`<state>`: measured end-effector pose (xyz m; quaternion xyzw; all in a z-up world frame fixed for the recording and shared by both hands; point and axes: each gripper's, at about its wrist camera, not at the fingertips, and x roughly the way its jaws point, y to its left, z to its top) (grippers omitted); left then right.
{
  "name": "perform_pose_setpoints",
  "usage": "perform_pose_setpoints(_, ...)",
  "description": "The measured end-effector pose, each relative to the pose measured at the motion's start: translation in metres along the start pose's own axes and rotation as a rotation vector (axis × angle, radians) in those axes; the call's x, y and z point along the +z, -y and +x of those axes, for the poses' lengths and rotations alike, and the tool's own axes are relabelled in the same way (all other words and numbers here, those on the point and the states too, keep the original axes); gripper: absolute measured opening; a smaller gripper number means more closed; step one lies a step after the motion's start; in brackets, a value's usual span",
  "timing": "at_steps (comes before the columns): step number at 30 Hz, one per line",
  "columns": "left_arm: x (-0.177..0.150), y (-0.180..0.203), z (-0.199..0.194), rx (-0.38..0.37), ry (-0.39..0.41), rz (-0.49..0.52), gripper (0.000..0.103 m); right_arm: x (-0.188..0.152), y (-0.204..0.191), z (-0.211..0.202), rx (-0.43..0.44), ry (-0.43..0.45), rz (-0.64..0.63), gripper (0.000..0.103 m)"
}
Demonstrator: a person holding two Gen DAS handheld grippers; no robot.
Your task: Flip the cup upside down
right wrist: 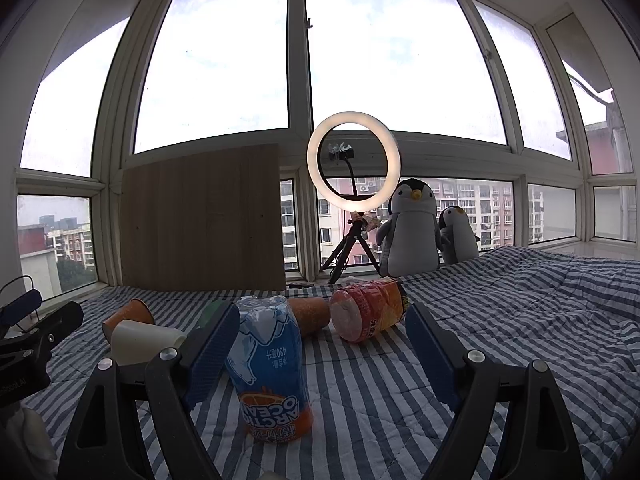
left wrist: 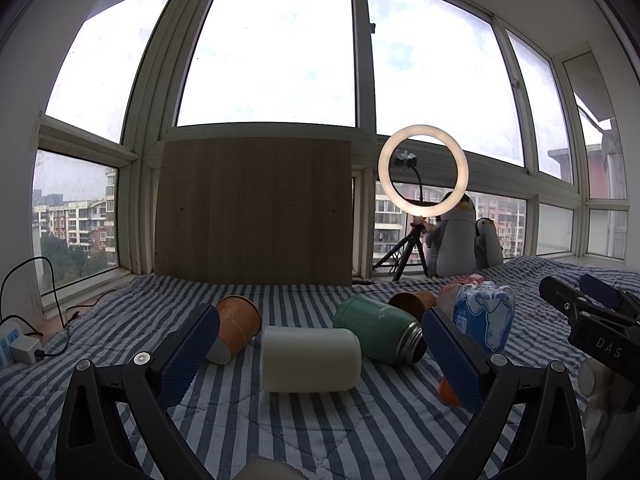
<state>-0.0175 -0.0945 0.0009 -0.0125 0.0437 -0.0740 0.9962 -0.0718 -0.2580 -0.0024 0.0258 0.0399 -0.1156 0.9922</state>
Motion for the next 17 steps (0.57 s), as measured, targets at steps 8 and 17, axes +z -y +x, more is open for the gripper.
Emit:
perform_pose_setpoints(8,-0.0001,-0.0001,0.0003,0.000,0.000,0.001,0.103,-0.0001,-0.0001,-0.0003,0.000,0.000,0.000,0.082)
perform_pose_setpoints(17,-0.0013,-0.0012,0.0010,0.001,-0.001,0.003,0.103,0.0003,-0.0003,0.0006,0.000,0.001,0.001,0.082)
